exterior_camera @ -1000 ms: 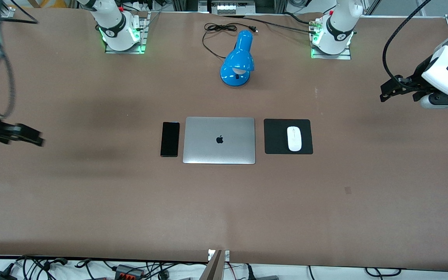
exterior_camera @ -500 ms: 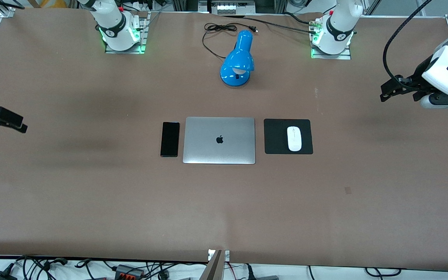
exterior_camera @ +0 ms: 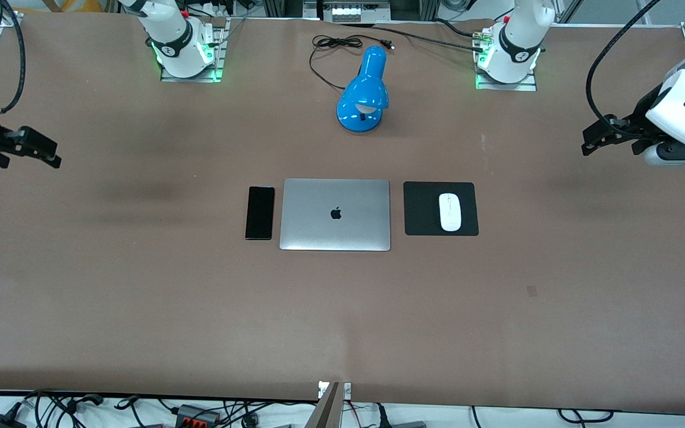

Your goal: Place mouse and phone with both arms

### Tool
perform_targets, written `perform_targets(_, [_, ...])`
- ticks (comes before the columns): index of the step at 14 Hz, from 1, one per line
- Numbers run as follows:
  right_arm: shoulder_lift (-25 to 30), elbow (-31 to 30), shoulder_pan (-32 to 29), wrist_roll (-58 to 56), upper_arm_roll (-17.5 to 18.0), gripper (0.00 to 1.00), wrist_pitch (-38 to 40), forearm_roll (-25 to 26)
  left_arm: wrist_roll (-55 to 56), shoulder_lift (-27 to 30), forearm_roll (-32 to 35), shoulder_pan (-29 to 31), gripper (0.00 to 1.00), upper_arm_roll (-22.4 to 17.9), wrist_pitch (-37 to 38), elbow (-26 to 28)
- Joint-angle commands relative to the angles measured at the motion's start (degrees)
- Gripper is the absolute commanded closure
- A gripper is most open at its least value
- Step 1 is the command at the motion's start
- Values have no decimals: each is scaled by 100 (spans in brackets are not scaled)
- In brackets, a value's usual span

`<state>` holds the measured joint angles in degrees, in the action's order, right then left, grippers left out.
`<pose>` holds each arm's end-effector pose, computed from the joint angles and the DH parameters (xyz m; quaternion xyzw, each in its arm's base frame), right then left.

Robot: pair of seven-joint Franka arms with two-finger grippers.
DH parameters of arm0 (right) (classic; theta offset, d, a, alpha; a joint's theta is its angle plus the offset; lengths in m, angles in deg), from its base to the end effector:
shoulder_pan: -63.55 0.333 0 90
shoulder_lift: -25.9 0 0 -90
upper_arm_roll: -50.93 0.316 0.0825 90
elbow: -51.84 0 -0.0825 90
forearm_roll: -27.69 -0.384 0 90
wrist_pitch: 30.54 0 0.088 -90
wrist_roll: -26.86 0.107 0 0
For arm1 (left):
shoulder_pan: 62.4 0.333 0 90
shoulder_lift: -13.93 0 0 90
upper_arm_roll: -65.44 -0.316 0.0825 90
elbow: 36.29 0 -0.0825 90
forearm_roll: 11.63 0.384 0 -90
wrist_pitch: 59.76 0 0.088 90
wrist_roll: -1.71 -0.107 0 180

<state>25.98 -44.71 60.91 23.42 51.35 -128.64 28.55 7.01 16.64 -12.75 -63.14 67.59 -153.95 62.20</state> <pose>0.5634 -0.0232 0.5834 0.9998 0.0116 0.0138 0.0081 0.5420 -0.0298 0.5866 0.9996 0.0219 -0.0145 0.0078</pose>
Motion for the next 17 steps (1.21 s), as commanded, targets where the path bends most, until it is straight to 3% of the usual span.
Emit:
perform_targets(1, [115, -135, -8, -78, 45, 0, -69, 2, -117, 10, 103, 29, 0, -3, 77, -57])
perform_targets(17, [132, -73, 88, 1, -131, 0, -69, -24, -117, 1, 103, 65, 0, -21, 77, -57])
